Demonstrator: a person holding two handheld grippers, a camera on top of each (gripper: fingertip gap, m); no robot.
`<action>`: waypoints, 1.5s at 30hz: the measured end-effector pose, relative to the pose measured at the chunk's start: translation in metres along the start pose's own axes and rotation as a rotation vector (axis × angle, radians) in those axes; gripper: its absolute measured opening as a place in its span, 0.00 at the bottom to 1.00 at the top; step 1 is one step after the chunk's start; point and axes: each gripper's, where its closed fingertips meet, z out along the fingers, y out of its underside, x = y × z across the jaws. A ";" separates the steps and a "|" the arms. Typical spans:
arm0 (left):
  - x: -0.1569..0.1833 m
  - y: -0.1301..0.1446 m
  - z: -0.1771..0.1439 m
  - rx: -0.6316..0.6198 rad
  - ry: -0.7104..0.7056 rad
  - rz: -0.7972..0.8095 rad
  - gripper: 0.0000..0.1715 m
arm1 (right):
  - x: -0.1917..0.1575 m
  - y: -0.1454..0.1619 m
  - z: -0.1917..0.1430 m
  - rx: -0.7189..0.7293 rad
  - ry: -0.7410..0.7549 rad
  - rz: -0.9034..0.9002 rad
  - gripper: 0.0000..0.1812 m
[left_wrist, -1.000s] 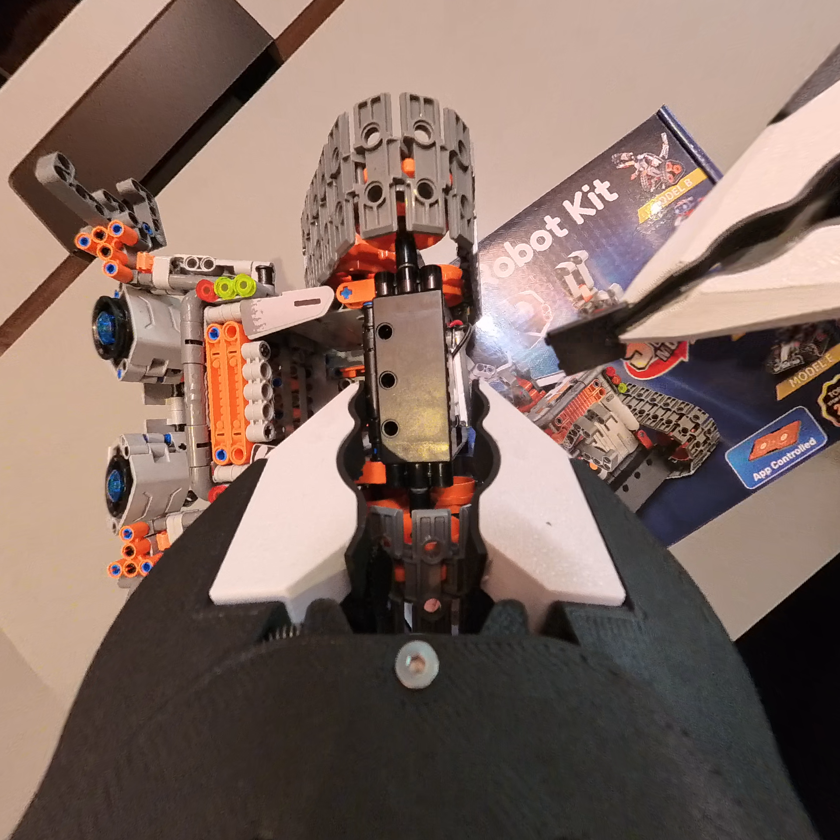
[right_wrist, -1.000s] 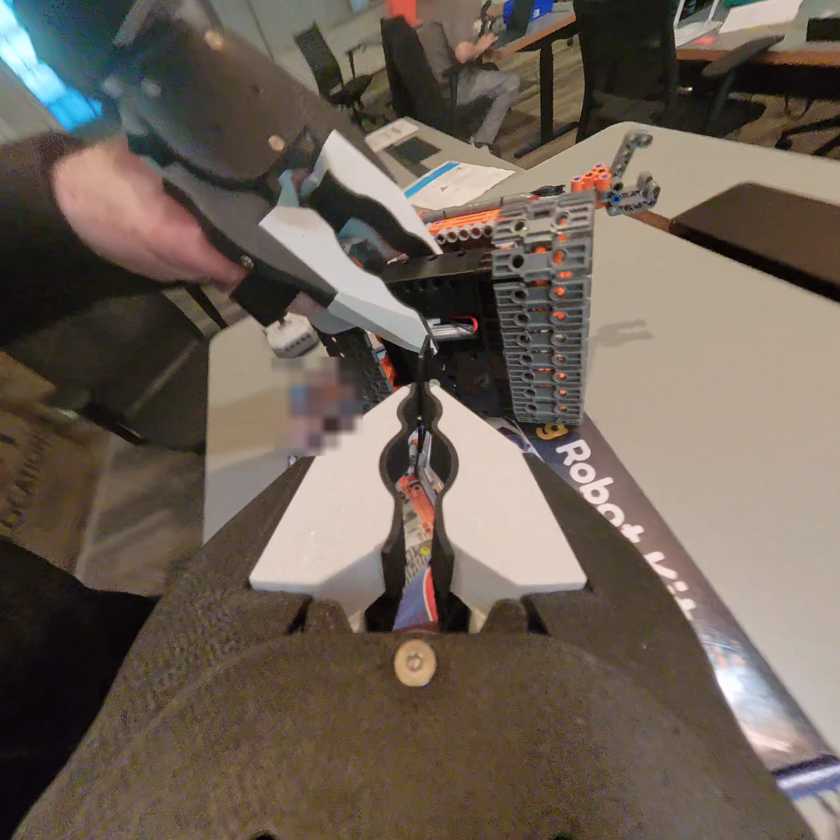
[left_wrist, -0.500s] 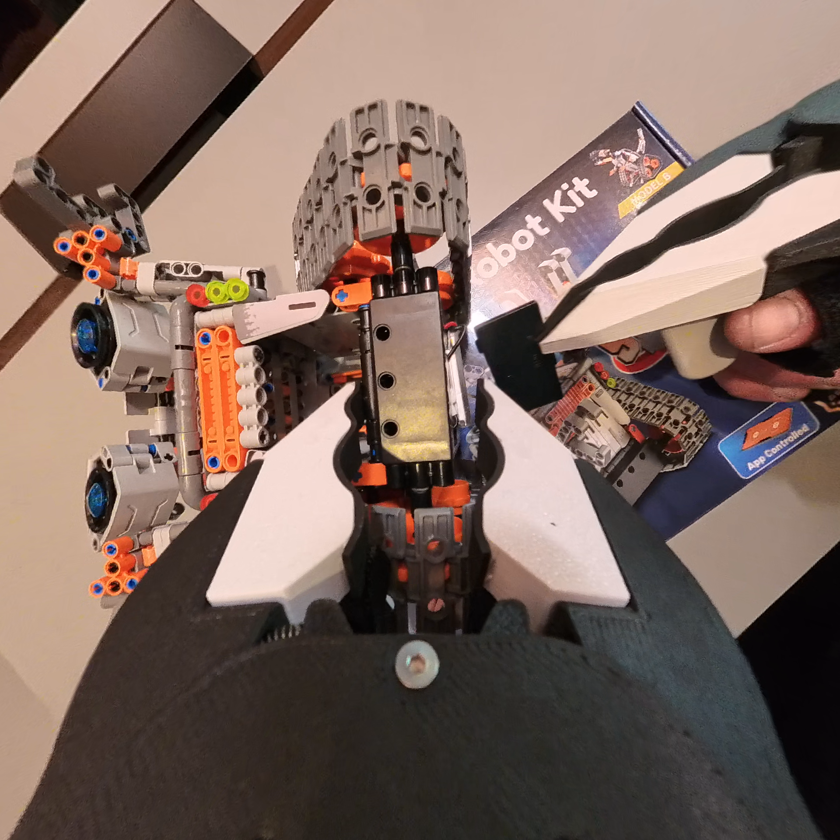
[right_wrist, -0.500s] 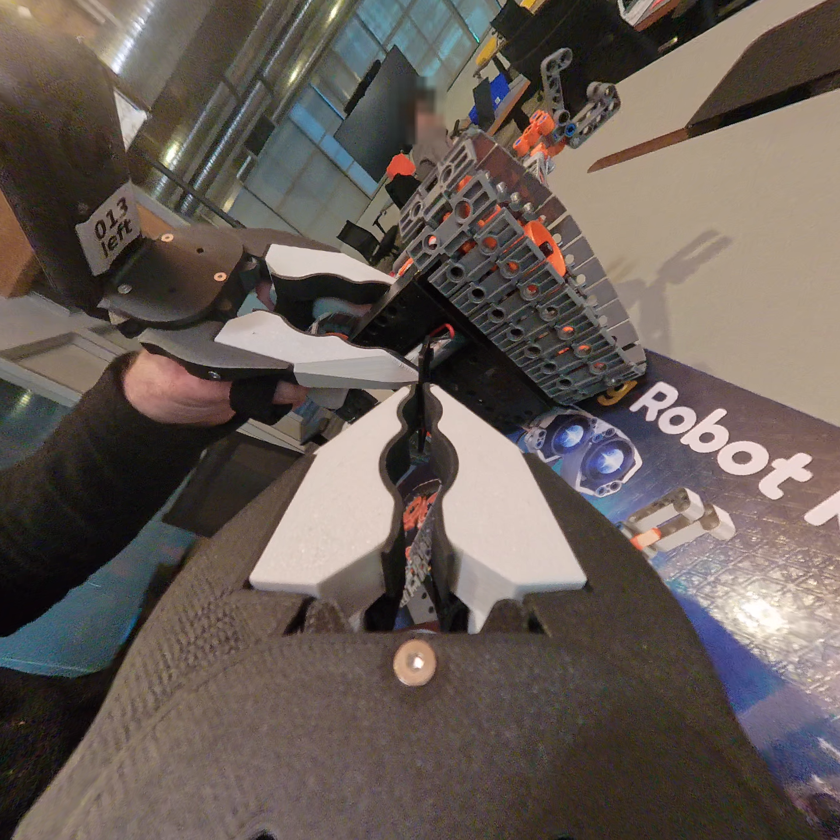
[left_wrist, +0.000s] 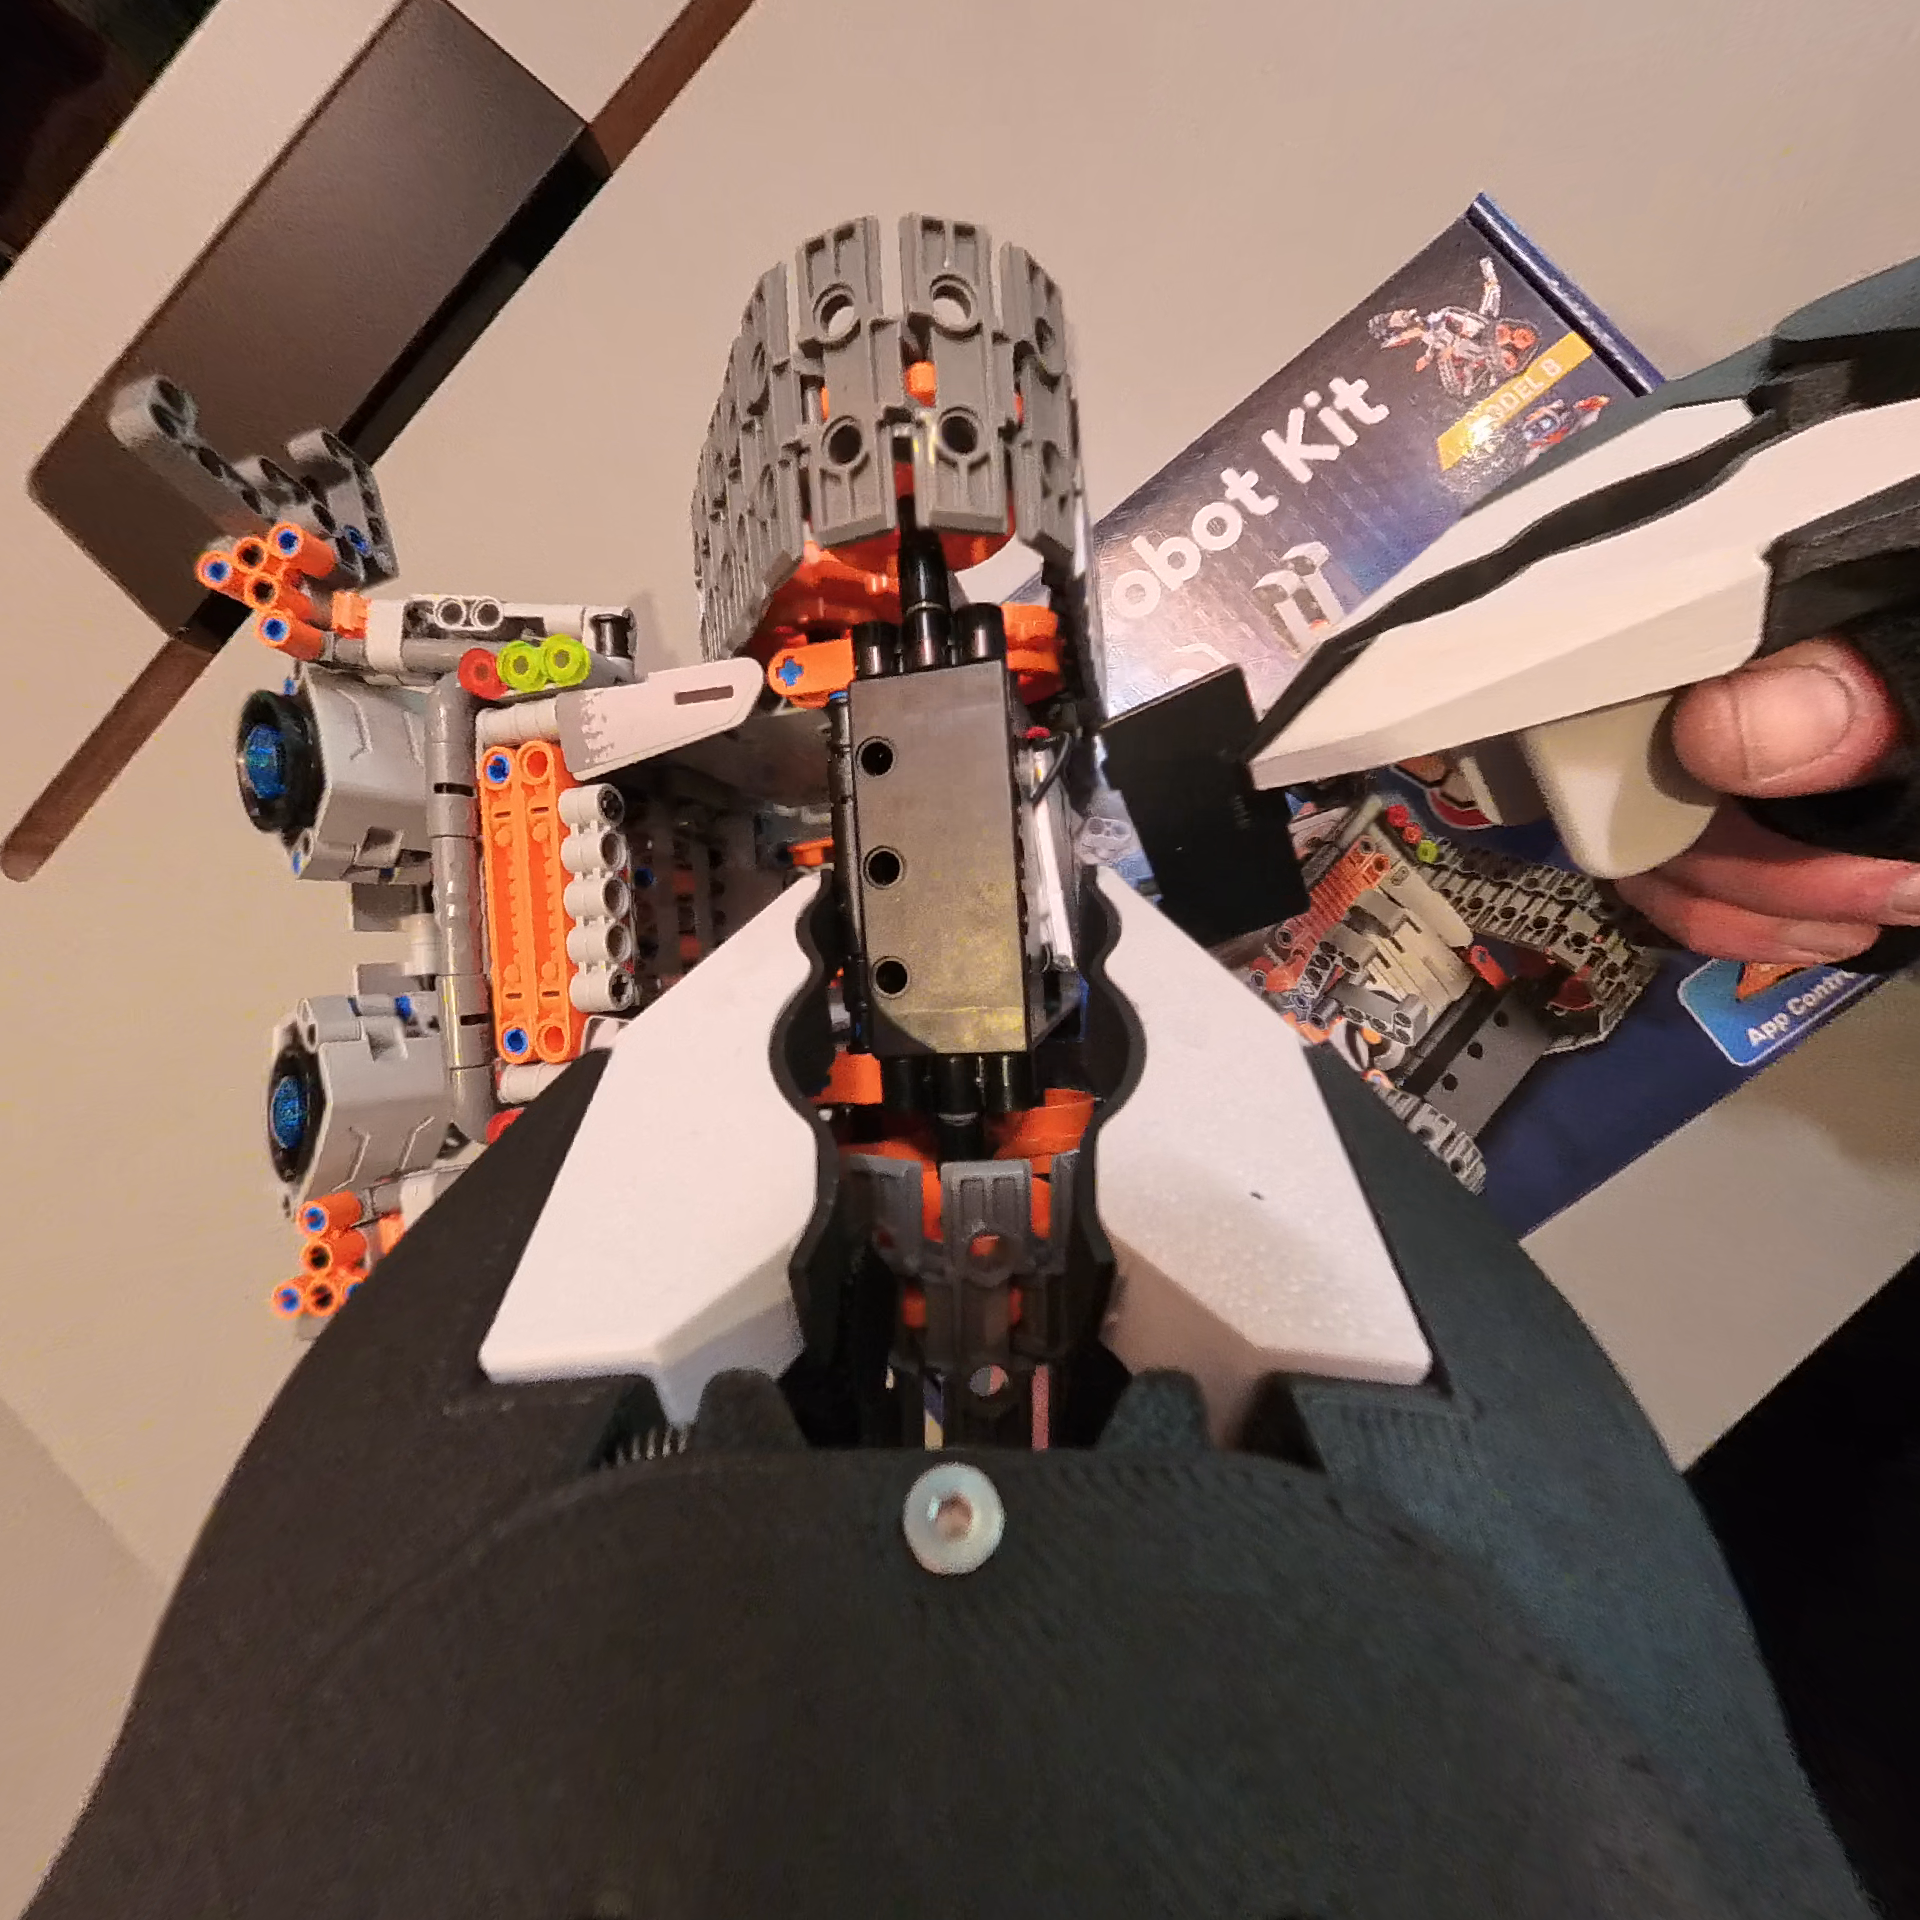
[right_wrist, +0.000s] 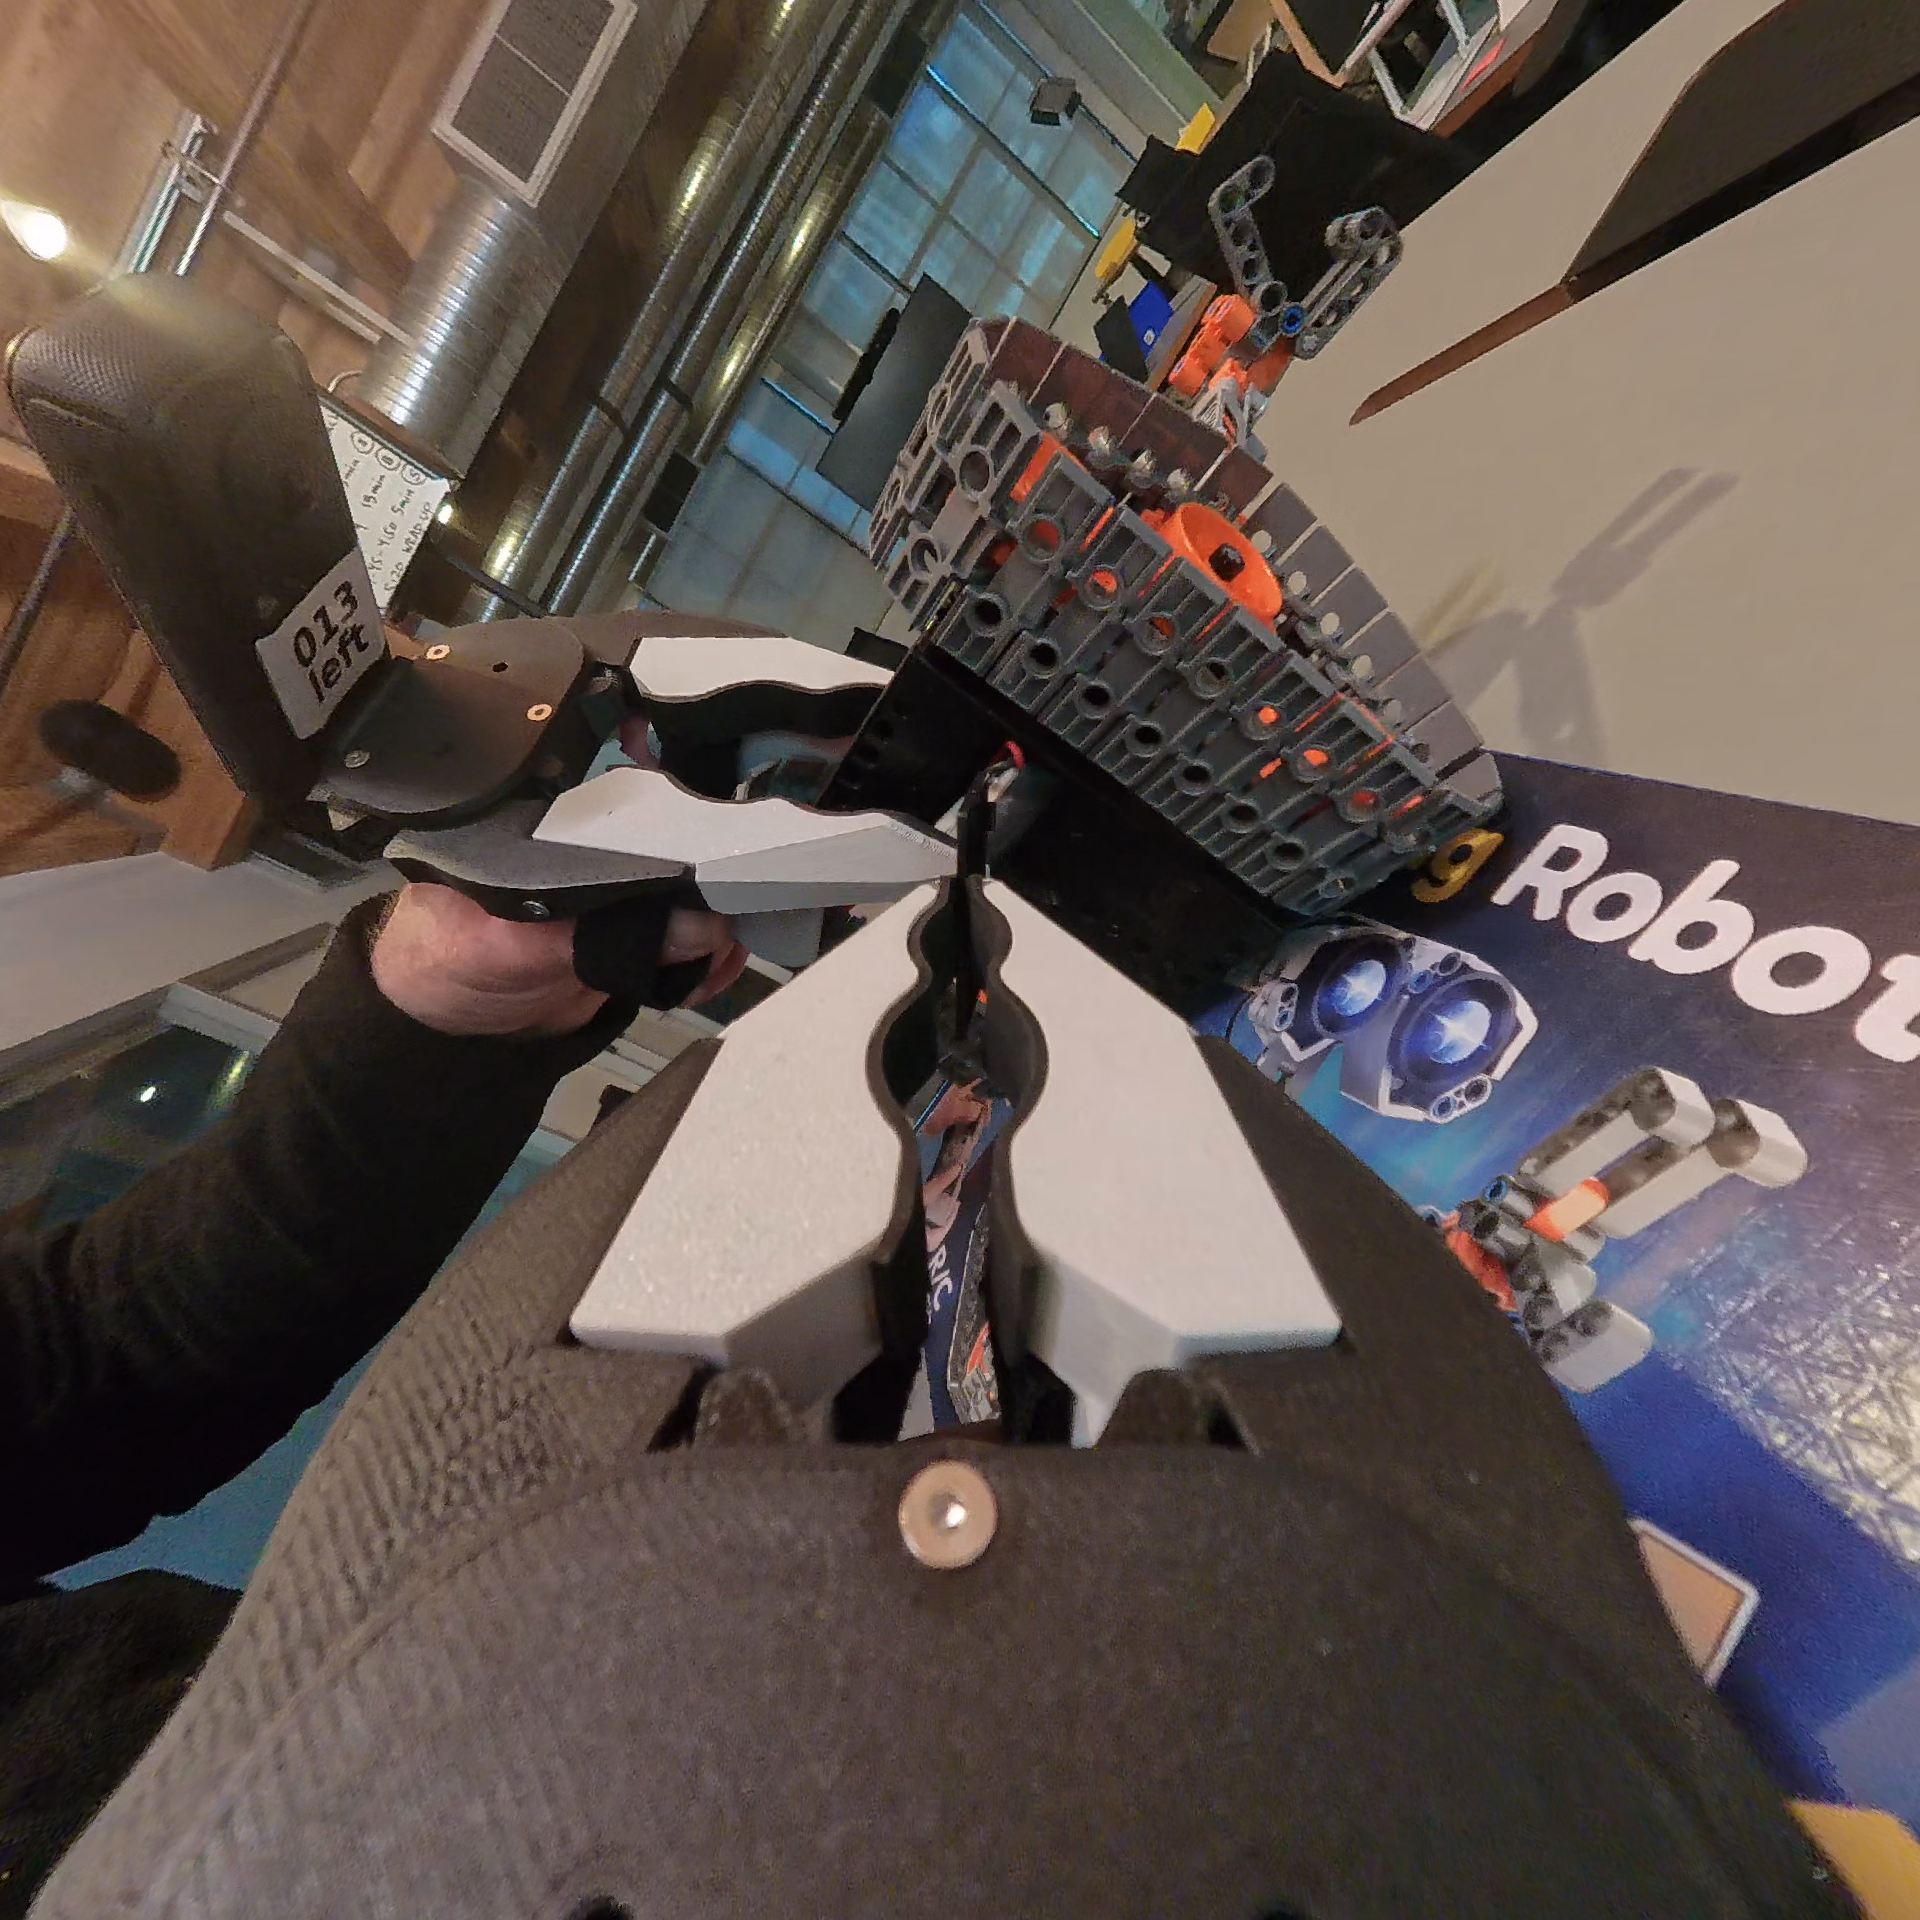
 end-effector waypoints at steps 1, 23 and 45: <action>0.000 0.000 0.000 0.005 0.002 -0.005 0.25 | 0.000 0.000 -0.001 0.003 0.005 -0.008 0.00; 0.011 0.002 0.001 -0.059 0.107 -0.042 0.29 | 0.003 -0.001 0.010 0.048 -0.018 0.112 0.00; 0.016 0.000 -0.004 -0.084 0.250 -0.109 0.28 | -0.004 -0.001 0.006 0.139 -0.116 0.258 0.00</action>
